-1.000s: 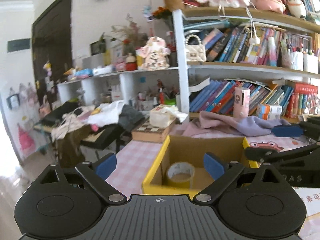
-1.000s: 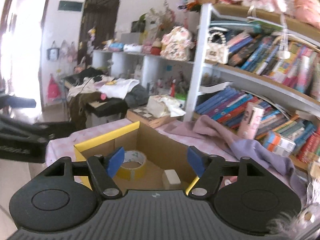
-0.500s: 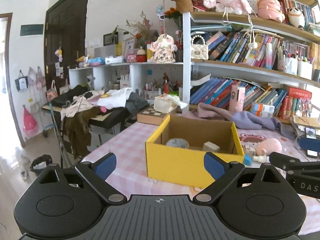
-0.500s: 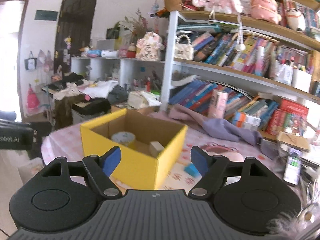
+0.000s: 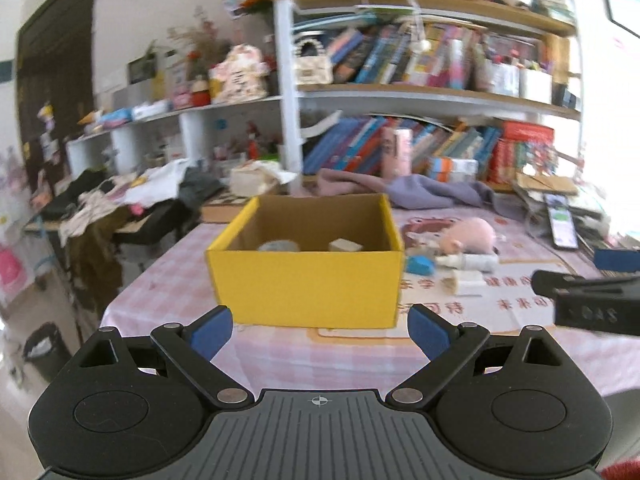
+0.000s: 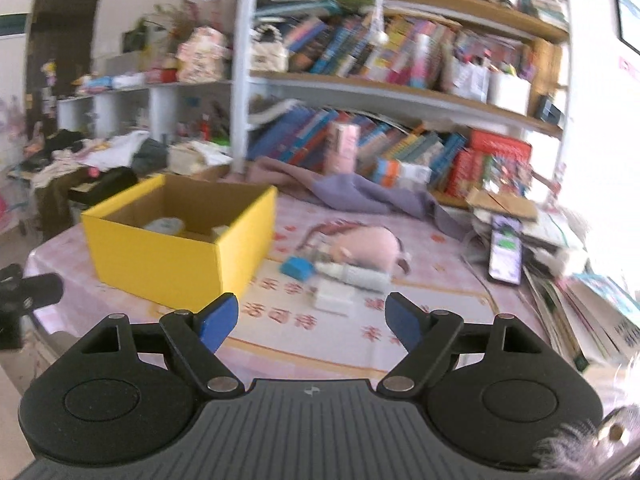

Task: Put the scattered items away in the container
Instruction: 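Lift both tools out of the yellow box and back away, then move the left tool toward the white charger plug beside the spray bottle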

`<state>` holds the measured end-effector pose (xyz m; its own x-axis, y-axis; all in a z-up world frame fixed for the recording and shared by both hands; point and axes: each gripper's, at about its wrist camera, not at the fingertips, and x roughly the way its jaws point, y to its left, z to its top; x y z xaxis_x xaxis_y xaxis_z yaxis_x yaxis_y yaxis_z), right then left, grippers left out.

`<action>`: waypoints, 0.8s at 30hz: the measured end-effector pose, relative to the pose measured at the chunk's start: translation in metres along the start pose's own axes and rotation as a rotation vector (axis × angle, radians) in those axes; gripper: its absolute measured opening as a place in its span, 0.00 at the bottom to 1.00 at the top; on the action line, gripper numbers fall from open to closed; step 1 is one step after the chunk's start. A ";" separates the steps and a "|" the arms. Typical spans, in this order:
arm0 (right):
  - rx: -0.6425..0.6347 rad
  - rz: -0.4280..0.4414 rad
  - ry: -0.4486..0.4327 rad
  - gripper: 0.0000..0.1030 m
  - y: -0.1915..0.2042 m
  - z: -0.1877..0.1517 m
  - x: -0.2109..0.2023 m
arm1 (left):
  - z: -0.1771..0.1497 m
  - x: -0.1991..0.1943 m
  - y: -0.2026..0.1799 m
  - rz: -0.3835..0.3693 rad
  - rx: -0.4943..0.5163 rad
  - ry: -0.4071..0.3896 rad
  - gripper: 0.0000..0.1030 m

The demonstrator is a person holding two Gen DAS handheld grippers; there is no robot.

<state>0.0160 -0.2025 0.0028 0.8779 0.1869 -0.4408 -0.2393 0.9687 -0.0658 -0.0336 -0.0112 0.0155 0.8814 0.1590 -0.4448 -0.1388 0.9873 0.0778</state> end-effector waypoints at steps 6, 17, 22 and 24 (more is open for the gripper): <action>-0.001 -0.031 0.013 0.77 -0.007 -0.002 0.001 | 0.001 0.007 -0.012 -0.048 0.034 0.006 0.93; 0.101 -0.100 0.043 0.80 -0.045 -0.009 -0.002 | 0.004 0.024 -0.039 -0.149 0.095 0.048 0.93; 0.087 -0.086 0.081 0.80 -0.047 -0.011 0.000 | 0.003 0.032 -0.052 -0.193 0.116 0.084 0.93; 0.075 -0.095 0.085 0.80 -0.048 -0.010 0.000 | 0.003 0.036 -0.056 -0.211 0.115 0.096 0.93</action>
<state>0.0235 -0.2507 -0.0034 0.8559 0.0825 -0.5106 -0.1222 0.9915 -0.0447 0.0073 -0.0608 -0.0021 0.8378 -0.0451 -0.5441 0.1008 0.9922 0.0730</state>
